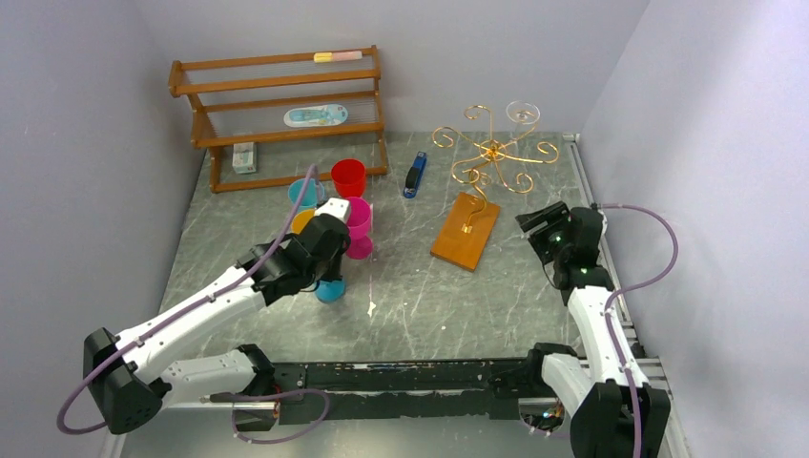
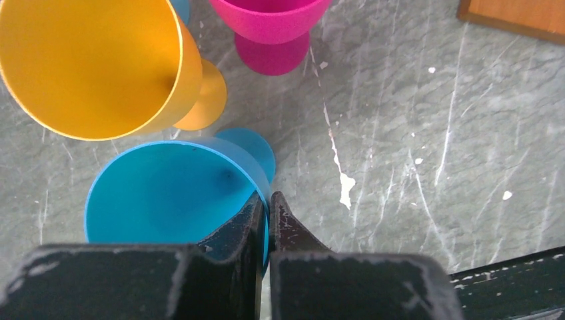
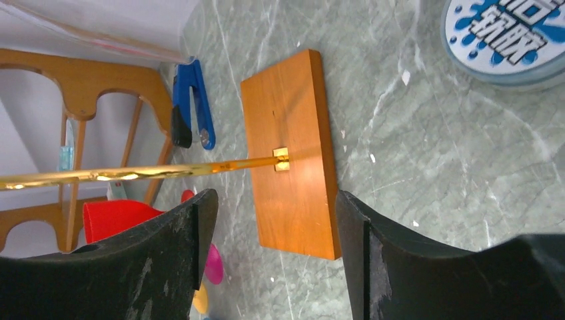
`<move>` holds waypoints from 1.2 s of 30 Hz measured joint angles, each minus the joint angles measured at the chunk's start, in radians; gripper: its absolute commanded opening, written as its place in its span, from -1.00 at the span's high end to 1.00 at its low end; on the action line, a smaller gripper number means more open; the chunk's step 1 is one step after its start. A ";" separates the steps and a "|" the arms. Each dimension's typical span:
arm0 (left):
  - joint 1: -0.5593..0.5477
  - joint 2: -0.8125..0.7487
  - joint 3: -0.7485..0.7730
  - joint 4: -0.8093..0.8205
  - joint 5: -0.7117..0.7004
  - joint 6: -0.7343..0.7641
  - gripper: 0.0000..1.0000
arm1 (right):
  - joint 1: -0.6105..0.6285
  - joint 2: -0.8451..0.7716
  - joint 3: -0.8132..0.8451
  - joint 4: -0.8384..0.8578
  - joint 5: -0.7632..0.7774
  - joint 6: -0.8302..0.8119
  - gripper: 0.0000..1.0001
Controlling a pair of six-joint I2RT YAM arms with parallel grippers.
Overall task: Take the wine glass off the wine glass rack
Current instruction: Place the wine glass at the center of the board.
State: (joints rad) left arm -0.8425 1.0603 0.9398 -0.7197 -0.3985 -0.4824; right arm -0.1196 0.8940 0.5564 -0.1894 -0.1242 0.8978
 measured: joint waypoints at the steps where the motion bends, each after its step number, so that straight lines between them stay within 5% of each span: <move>1: 0.000 0.007 0.000 -0.003 0.003 0.007 0.90 | -0.005 0.011 0.013 -0.005 0.001 -0.004 -0.41; 14: 0.000 0.063 0.026 -0.049 0.043 0.053 0.90 | -0.081 0.180 0.145 -0.001 -0.103 -0.037 -0.50; 25: -0.001 0.065 0.070 -0.078 0.038 0.080 0.77 | -0.151 0.241 0.148 0.132 -0.240 0.098 -0.59; 29: -0.001 0.093 0.079 -0.101 0.035 0.082 0.66 | -0.160 0.272 0.189 0.128 -0.242 0.104 -0.66; 32: -0.001 0.104 0.079 -0.113 0.035 0.082 0.30 | -0.188 0.303 0.259 0.117 -0.245 0.073 -0.66; 36: -0.001 0.103 0.079 -0.111 0.039 0.090 0.16 | -0.248 0.371 0.376 0.105 -0.291 0.016 -0.66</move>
State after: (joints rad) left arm -0.8433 1.1633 1.0187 -0.8307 -0.3592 -0.3927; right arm -0.3672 1.2648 0.9321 -0.0845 -0.4152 0.9138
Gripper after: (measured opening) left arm 0.378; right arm 0.830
